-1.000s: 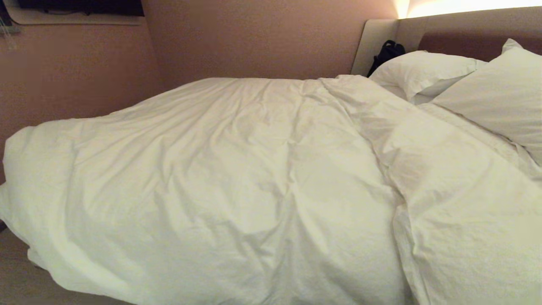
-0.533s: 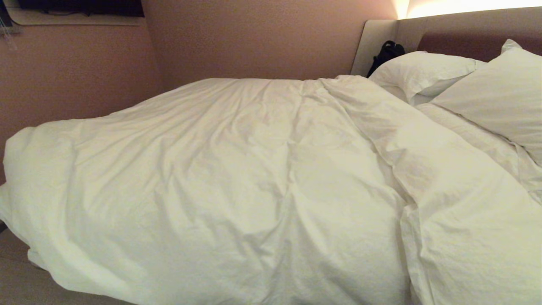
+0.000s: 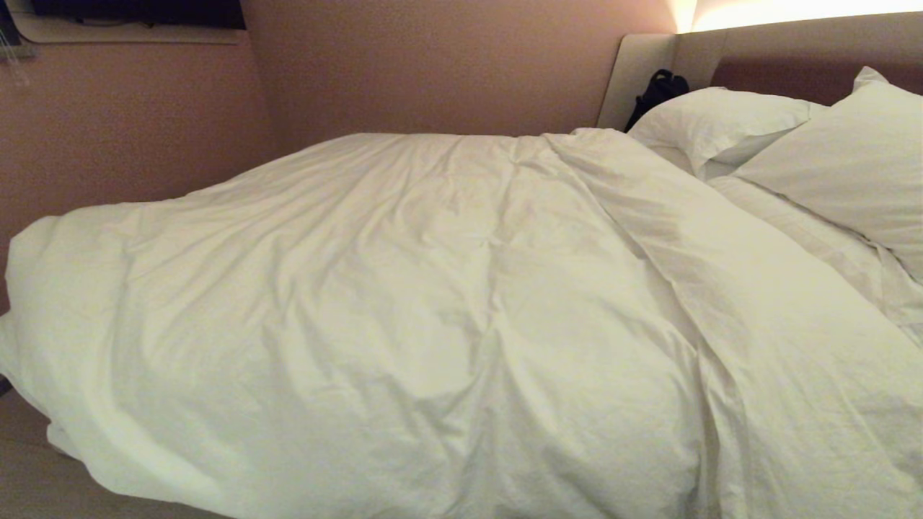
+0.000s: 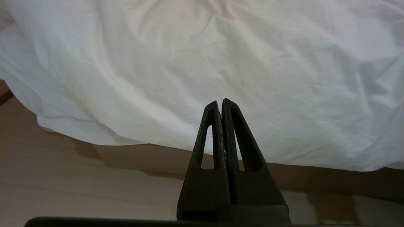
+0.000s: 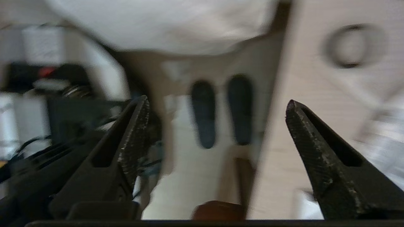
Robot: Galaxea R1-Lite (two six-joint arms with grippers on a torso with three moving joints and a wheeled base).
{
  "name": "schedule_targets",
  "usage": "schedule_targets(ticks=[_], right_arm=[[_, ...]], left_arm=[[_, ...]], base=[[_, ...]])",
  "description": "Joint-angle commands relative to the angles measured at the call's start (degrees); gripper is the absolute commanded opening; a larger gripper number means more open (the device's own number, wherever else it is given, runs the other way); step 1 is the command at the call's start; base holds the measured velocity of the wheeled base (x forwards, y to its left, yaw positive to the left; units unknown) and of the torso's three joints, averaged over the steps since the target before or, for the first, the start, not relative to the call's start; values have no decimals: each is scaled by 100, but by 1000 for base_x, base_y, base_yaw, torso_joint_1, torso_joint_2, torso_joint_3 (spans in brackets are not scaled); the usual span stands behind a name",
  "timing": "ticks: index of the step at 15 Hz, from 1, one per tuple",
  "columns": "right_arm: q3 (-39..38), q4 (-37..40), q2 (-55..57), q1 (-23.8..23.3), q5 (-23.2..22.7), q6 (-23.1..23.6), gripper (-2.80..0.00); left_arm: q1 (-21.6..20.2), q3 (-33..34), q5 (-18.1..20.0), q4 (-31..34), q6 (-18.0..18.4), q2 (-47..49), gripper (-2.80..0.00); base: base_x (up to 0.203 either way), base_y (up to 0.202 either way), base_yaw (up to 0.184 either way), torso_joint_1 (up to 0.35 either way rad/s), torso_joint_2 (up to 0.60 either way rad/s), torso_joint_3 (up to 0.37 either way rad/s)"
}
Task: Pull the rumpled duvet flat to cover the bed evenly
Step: Flatten the corners of the folded blanket
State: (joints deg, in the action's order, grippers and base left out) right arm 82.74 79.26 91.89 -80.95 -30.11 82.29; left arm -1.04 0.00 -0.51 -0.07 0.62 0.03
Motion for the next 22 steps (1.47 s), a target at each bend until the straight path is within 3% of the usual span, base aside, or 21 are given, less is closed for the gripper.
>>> schedule_targets(ticks=[1,4,6,8,11,14,22], right_arm=[[536,395,28,-14,-958,-316,0],[1783,964,29,134,-1734,-445,0],[2481,1040,-70,495,-2306,-579,0],[2591,1063,-511,843,-2909,-684,0],[2686,1069,-1088,1427,-3457,-712,0],[2613,1069,-1617,1780,-3674,-714,0],[2237,1069,-2637,1952,-3659,-663,0]], left_arm=[[-2,0,-1,-1,-1,6,-280],[-2,0,-2,-1,-1,6,-280],[-2,0,-2,-1,-1,6,-280],[-2,0,-2,-1,-1,6,-280],[-2,0,5,-1,-1,6,-280],[-2,0,-2,-1,-1,6,-280],[-2,0,-2,-1,-1,6,-280]], base=[[0,0,0,0,0,0],[0,0,0,0,0,0],[0,0,0,0,0,0],[0,0,0,0,0,0],[0,0,0,0,0,0],[0,0,0,0,0,0],[0,0,0,0,0,0]])
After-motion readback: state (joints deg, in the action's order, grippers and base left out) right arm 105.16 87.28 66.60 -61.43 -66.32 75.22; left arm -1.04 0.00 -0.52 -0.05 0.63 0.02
